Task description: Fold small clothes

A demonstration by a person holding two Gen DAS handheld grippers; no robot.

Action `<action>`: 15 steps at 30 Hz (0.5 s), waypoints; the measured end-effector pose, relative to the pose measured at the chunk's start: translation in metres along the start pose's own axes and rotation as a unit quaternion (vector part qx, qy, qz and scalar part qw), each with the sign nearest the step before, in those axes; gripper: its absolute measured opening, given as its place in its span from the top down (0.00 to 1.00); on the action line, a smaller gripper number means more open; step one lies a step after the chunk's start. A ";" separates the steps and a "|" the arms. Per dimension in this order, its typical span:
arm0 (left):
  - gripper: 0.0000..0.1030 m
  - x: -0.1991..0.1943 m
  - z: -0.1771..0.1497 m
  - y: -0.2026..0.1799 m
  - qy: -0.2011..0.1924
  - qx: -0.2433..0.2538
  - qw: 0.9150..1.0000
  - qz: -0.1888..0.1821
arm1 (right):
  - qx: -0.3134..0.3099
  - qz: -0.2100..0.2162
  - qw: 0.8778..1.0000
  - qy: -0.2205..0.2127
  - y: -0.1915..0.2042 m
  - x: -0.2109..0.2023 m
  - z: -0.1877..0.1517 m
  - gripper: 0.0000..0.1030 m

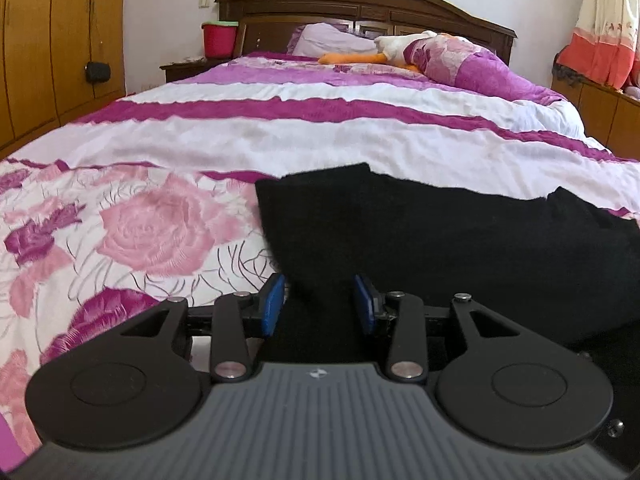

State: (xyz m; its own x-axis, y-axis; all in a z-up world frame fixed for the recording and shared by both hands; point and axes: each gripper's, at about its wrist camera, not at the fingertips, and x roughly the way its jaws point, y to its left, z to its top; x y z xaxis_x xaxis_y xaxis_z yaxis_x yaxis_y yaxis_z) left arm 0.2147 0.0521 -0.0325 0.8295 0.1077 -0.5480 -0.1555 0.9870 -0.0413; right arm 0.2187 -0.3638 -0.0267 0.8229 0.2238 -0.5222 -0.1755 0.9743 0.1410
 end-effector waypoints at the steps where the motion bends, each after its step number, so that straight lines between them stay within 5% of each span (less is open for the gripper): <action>1: 0.55 0.000 0.000 0.000 -0.001 0.002 1.000 0.001 | -0.001 -0.007 1.000 0.014 -0.001 0.008 -0.005 0.82; 12: 0.55 -0.035 0.002 0.006 0.007 0.011 1.000 0.000 | -0.005 -0.023 1.000 0.000 0.006 0.013 -0.016 0.81; 15: 0.55 -0.058 0.001 0.015 0.008 0.010 1.000 0.001 | -0.013 -0.020 1.000 -0.003 0.011 -0.010 -0.015 0.70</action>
State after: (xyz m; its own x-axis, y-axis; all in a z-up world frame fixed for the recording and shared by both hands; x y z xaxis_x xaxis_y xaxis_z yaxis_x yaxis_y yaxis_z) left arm 0.1648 0.0608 -0.0010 0.8205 0.1080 -0.5614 -0.1460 0.9890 -0.0230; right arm 0.2001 -0.3548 -0.0322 0.8328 0.1836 -0.5222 -0.1557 0.9830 0.0974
